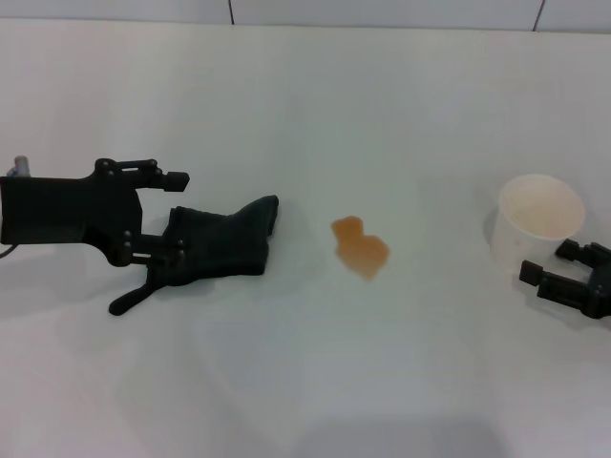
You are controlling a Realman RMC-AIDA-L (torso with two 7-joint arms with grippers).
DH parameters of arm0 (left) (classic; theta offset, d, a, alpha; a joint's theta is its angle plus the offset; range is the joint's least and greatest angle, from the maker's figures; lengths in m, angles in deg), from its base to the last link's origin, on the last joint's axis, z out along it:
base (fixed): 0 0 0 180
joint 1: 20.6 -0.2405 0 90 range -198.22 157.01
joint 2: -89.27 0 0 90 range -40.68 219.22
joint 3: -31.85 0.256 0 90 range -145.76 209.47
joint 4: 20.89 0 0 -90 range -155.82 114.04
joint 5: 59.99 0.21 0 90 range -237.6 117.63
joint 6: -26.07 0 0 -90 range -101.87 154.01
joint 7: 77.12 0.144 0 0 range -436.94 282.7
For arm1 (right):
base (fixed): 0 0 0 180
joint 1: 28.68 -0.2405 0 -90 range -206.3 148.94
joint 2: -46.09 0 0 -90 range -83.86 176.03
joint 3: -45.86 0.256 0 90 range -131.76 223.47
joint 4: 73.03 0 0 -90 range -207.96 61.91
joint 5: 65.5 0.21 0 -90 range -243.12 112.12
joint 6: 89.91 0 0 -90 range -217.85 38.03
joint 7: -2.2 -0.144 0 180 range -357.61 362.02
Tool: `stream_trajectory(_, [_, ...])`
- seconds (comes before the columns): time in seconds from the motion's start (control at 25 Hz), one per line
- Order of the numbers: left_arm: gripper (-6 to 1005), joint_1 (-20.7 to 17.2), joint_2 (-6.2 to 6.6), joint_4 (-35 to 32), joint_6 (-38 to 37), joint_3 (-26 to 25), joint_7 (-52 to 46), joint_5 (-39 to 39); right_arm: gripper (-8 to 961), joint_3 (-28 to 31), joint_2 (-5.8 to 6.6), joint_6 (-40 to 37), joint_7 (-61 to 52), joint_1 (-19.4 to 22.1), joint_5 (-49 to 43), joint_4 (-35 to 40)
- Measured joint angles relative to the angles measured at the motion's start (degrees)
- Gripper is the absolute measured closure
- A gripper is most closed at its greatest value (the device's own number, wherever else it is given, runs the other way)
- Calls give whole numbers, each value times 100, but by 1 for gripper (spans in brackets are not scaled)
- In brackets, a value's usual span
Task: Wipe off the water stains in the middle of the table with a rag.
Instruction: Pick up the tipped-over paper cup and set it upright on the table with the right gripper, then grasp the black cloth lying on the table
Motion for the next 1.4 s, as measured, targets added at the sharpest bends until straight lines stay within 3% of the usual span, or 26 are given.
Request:
stream_trajectory(0.84, [167, -5, -10, -1, 9, 0, -14, -7, 81, 393, 69, -719, -28, 403, -46, 192])
stream_trajectory(1.16, [166, 11, -10, 0, 55, 0, -15, -7, 80, 939, 108, -1458, -27, 665, -40, 502])
stream_trajectory(1.4, [167, 37, -10, -1, 79, -12, -14, -32, 80, 1500, 16, -2353, -38, 711, -14, 948])
